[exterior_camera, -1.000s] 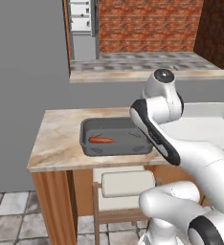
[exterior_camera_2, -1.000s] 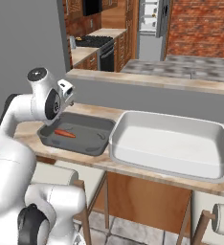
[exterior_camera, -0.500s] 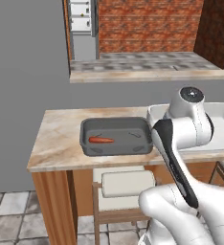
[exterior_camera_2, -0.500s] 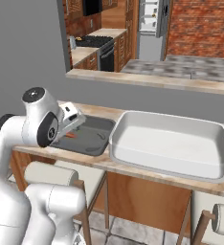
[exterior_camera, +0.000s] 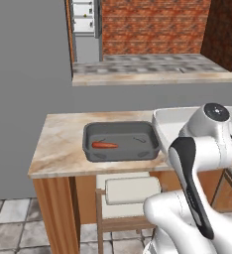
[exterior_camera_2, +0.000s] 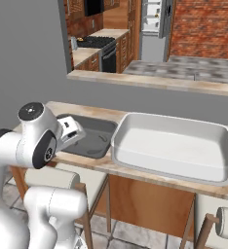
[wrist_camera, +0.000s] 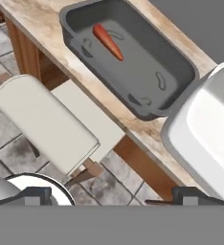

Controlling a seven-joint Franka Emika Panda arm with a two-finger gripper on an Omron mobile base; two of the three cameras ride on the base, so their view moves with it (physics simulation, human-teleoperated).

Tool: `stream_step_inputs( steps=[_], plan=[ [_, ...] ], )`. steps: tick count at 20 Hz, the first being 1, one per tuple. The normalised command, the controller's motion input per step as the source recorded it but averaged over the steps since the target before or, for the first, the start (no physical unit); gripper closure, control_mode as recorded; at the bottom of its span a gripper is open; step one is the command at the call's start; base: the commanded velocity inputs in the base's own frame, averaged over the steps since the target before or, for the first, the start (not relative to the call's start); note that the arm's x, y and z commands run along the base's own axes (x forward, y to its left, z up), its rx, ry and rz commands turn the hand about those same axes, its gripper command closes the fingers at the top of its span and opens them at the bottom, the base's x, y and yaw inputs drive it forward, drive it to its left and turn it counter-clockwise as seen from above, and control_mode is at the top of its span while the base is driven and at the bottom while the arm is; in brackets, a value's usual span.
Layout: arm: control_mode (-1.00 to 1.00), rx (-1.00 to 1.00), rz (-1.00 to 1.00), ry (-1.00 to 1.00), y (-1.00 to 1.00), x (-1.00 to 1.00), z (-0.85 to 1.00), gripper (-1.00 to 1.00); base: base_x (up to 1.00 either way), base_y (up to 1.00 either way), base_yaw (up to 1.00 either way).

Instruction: Place the cold items (carrot and squash) from the fridge in one tupperware on the dining counter. Place the warm items (hot dog and kebab skewer) in the stove area in another tupperware.

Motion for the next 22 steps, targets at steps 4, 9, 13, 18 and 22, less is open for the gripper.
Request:
stream_step_inputs(
  steps=[4,9,13,18,22],
  plan=[
    [-1.0,0.01,0.0,-0.15,0.0,-0.26,-0.01,-1.0,0.0,0.0,0.0],
    [1.0,0.01,0.0,-0.07,0.0,-0.13,0.0,-1.0,-0.32,-0.19,-0.03],
    [1.0,0.0,0.0,0.0,0.0,0.0,0.0,-1.0,-0.57,-0.71,-0.18],
    [1.0,0.0,0.0,0.0,0.0,0.0,0.0,-1.0,-0.29,-0.93,-0.23],
    [1.0,0.0,0.0,0.0,0.0,0.0,0.0,-1.0,-0.09,-1.0,-0.27]
  ],
)
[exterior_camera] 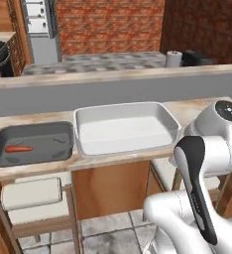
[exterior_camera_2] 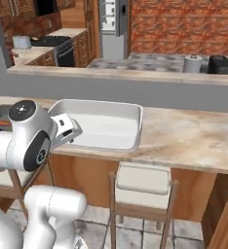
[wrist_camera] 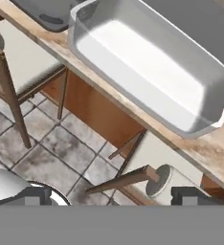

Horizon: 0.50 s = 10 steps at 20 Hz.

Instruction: Place the cold items (carrot and squash) from the fridge in one tupperware on the dining counter. Place the warm items (hot dog and kebab skewer) in the stove area in another tupperware.

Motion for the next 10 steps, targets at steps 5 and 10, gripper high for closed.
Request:
stream_step_inputs(
  steps=[5,10],
  plan=[
    [1.0,0.0,0.0,0.0,0.0,0.0,0.0,-1.0,0.0,-1.0,-0.23],
    [1.0,0.0,0.0,0.0,0.0,0.0,0.0,-1.0,0.0,-1.0,-0.21]
  ],
)
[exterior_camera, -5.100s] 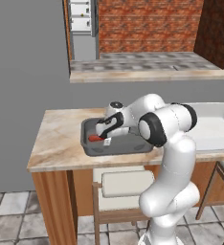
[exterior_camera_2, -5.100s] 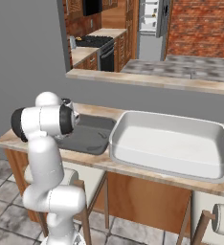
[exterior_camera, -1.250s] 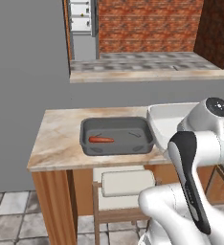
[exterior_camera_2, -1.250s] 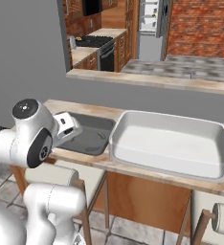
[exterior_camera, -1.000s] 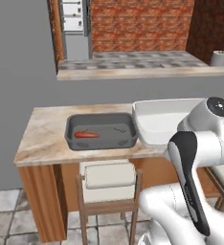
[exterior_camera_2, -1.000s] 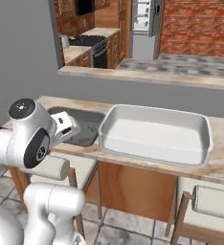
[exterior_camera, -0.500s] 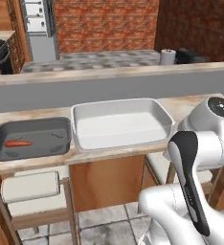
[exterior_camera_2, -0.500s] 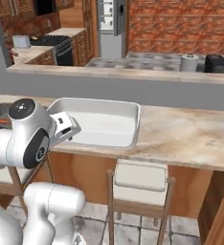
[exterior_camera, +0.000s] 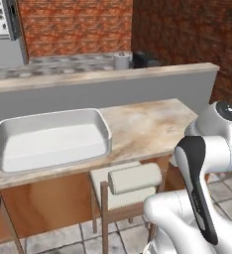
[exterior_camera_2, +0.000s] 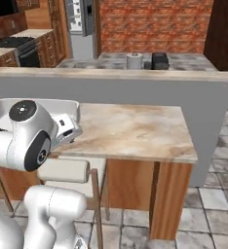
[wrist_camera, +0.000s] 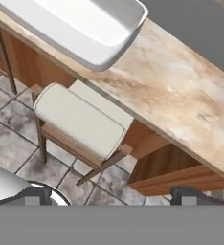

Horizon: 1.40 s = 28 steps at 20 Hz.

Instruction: Place the cold items (carrot and squash) from the fridge in one tupperware on the dining counter. Place the warm items (hot dog and kebab skewer) in the stove area in another tupperware.

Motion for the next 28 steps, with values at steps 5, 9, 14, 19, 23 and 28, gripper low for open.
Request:
stream_step_inputs(
  steps=[5,9,14,19,23,28],
  plan=[
    [1.0,0.0,0.0,0.0,0.0,0.0,0.0,-1.0,0.0,-1.0,-0.22],
    [1.0,0.0,0.0,0.0,0.0,0.0,0.0,-1.0,0.04,-1.0,-0.17],
    [1.0,0.0,0.0,0.0,0.0,0.0,0.0,-1.0,0.15,-1.0,-0.13],
    [1.0,0.0,0.0,0.0,0.0,0.0,0.0,-1.0,0.27,-1.0,-0.1],
    [1.0,0.0,0.0,0.0,0.0,0.0,0.0,-1.0,0.36,-1.0,-0.08],
    [1.0,0.0,0.0,0.0,0.0,0.0,0.0,-1.0,0.61,-1.0,-0.02]
  ],
)
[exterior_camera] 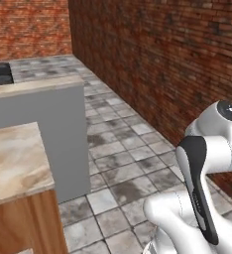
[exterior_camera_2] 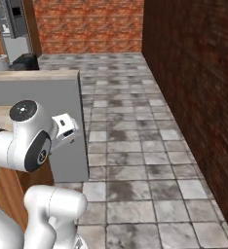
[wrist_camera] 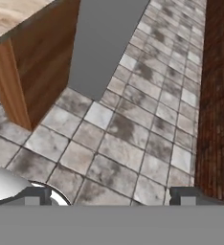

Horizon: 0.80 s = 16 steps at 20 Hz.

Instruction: Place the cold items (carrot and squash) from the fridge in one tupperware on the dining counter. Place the warm items (hot dog and kebab skewer) in the stove area in another tupperware.

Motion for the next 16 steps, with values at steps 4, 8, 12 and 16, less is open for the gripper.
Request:
stream_step_inputs(
  steps=[4,8,12,16],
  plan=[
    [1.0,0.0,0.0,0.0,0.0,0.0,0.0,-1.0,0.81,-1.0,0.0],
    [1.0,0.0,0.0,0.0,0.0,0.0,0.0,-1.0,0.94,-1.0,0.03],
    [1.0,0.0,0.0,0.0,0.0,0.0,0.0,-1.0,1.0,-1.0,0.07],
    [1.0,0.0,0.0,0.0,0.0,0.0,0.0,-1.0,1.0,-0.92,0.13]
  ],
)
